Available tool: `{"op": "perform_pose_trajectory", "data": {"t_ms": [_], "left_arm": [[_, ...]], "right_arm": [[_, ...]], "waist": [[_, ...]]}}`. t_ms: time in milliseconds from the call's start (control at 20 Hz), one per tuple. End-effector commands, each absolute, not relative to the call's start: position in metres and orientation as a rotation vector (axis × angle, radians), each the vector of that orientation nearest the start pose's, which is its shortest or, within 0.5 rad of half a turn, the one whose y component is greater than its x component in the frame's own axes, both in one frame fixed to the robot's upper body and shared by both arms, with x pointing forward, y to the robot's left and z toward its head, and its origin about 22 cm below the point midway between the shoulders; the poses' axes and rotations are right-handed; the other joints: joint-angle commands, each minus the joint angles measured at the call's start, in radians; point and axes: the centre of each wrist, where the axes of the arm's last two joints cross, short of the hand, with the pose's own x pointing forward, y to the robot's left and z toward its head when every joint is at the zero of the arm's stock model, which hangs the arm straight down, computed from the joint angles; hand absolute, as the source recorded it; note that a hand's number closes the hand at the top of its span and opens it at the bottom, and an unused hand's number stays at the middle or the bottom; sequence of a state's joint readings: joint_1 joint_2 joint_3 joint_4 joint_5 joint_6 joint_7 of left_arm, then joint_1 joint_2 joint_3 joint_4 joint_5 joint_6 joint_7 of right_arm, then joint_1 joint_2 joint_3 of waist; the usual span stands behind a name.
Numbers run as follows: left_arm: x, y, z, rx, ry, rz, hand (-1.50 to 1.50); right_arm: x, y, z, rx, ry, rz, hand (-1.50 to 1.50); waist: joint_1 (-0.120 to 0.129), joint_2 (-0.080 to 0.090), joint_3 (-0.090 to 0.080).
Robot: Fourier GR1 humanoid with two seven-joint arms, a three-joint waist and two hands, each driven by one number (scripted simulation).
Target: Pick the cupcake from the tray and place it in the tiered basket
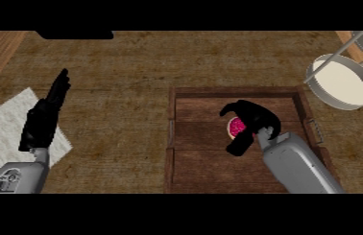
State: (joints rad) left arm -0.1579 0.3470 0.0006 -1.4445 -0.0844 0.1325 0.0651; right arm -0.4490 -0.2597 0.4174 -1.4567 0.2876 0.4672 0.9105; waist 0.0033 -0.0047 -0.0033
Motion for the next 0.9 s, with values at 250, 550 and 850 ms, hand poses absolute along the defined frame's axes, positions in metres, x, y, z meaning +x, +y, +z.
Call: {"op": "perform_pose_trajectory", "data": {"t_ms": [250,550,850], "left_arm": [[0.267,0.302,0.021,0.449,-1.525,-0.227,0.00],[0.285,0.306,0.030,0.435,-1.524,-0.249,0.00],[0.271,0.307,0.035,0.452,-1.524,-0.212,0.00]], "right_arm": [[0.299,-0.140,0.070,-0.437,-0.766,1.351,1.50],[0.298,-0.142,0.089,-0.382,-0.858,1.214,1.50],[0.225,-0.179,0.062,-0.457,-1.136,1.378,1.50]], "waist": [[0.000,0.004,0.003],[-0.005,0.004,0.003],[-0.018,0.002,0.005]]}}
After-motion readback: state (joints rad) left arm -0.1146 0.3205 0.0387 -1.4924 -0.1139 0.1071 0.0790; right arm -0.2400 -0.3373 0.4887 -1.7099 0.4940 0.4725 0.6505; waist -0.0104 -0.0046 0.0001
